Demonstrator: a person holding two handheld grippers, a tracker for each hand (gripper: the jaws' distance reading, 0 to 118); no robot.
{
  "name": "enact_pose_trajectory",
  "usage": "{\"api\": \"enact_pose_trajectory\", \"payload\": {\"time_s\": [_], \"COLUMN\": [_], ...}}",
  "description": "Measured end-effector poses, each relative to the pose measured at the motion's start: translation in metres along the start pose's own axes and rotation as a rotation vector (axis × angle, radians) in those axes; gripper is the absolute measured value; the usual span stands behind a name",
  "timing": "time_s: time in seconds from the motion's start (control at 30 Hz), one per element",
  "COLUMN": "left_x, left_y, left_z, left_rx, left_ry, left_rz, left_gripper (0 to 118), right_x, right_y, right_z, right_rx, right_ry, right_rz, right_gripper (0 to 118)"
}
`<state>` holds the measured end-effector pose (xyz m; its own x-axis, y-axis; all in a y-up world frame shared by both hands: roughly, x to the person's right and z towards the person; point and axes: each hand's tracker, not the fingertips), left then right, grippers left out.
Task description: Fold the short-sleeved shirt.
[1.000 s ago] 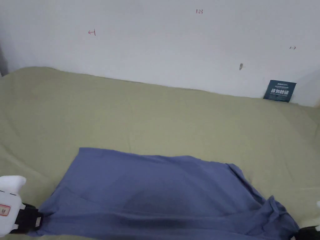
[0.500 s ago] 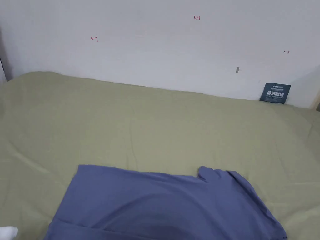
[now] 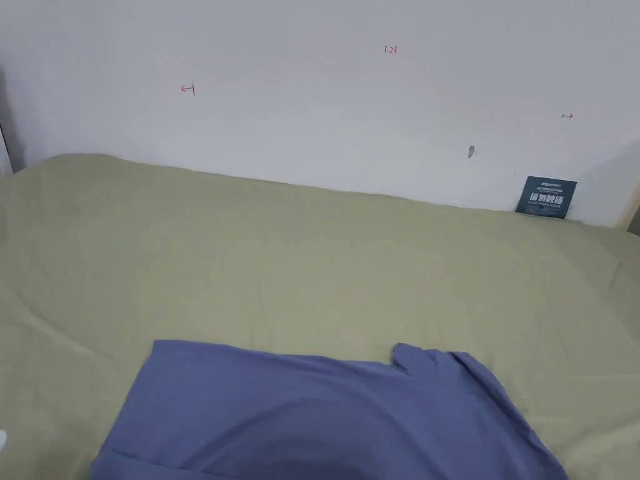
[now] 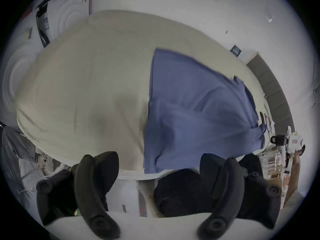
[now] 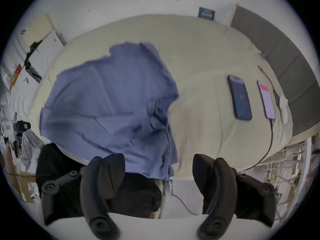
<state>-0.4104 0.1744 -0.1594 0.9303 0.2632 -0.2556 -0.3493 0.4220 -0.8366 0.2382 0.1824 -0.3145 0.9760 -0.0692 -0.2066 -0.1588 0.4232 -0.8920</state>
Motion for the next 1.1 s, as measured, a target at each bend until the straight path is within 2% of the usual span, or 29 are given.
{"api": "enact_pose_trajectory", "payload": {"time_s": [0.1, 0.13, 0.17, 0.2, 0.23, 0.27, 0.3, 0.37, 0.47, 0.57, 0.83, 0.87, 0.9, 0.93, 0.97, 1.0, 1.03, 1.07, 1.1], "left_x": [0.021, 0.028, 0.037, 0.044, 0.053, 0.058, 0.065, 0.071, 0.076, 0.077, 0.059, 0.057, 0.055, 0.054, 0.052, 0.05, 0.049, 0.047, 0.047], "left_y": [0.022, 0.027, 0.033, 0.036, 0.04, 0.044, 0.048, 0.052, 0.074, 0.118, 0.249, 0.256, 0.266, 0.27, 0.274, 0.274, 0.274, 0.273, 0.273], "left_z": [0.012, 0.013, 0.013, 0.01, 0.005, 0.001, -0.006, -0.013, -0.035, -0.061, -0.145, -0.155, -0.167, -0.173, -0.179, -0.186, -0.194, -0.198, -0.202], "left_rx": [0.089, 0.115, 0.143, 0.152, 0.153, 0.152, 0.144, 0.144, 0.115, 0.095, -0.009, -0.03, -0.057, -0.061, -0.073, -0.089, -0.1, -0.104, -0.099], "left_ry": [0.009, 0.01, 0.014, 0.018, 0.016, 0.011, 0.012, -0.002, -0.038, -0.027, 0.08, 0.077, 0.096, 0.121, 0.129, 0.142, 0.145, 0.148, 0.149], "left_rz": [-0.05, -0.055, -0.058, -0.064, -0.075, -0.091, -0.108, -0.111, -0.107, -0.1, -0.075, -0.073, -0.079, -0.074, -0.079, -0.084, -0.079, -0.08, -0.074], "left_gripper": [101, 98, 91, 80, 48, 15, 0, 0, 0, 0, 0, 1, 12, 42, 42, 56, 95, 116, 117], "right_x": [-0.018, -0.023, -0.035, -0.043, -0.052, -0.056, -0.056, -0.067, -0.074, -0.079, -0.078, -0.077, -0.077, -0.076, -0.075, -0.073, -0.071, -0.069, -0.066], "right_y": [0.02, 0.027, 0.033, 0.038, 0.044, 0.046, 0.051, 0.057, 0.072, 0.097, 0.169, 0.173, 0.178, 0.181, 0.184, 0.187, 0.189, 0.192, 0.196], "right_z": [0.018, 0.019, 0.02, 0.018, 0.011, 0.008, 0.0, -0.009, -0.026, -0.042, -0.082, -0.086, -0.091, -0.094, -0.098, -0.102, -0.106, -0.108, -0.112], "right_rx": [0.048, 0.056, 0.07, 0.088, 0.073, 0.077, 0.07, 0.077, 0.072, 0.064, 0.041, 0.039, 0.035, 0.032, 0.027, 0.018, 0.013, 0.009, 0.005], "right_ry": [0.047, 0.045, 0.041, 0.035, 0.022, 0.025, 0.031, 0.055, 0.096, 0.111, 0.073, 0.073, 0.064, 0.06, 0.059, 0.055, 0.053, 0.051, 0.043], "right_rz": [-0.044, -0.04, -0.028, 0.005, 0.031, 0.015, 0.011, 0.033, -0.002, 0.002, -0.007, -0.008, -0.01, -0.01, -0.009, -0.01, -0.007, -0.007, -0.007], "right_gripper": [84, 80, 66, 42, 0, 0, 0, 0, 0, 0, 0, 0, 0, 0, 0, 0, 0, 0, 0]}}
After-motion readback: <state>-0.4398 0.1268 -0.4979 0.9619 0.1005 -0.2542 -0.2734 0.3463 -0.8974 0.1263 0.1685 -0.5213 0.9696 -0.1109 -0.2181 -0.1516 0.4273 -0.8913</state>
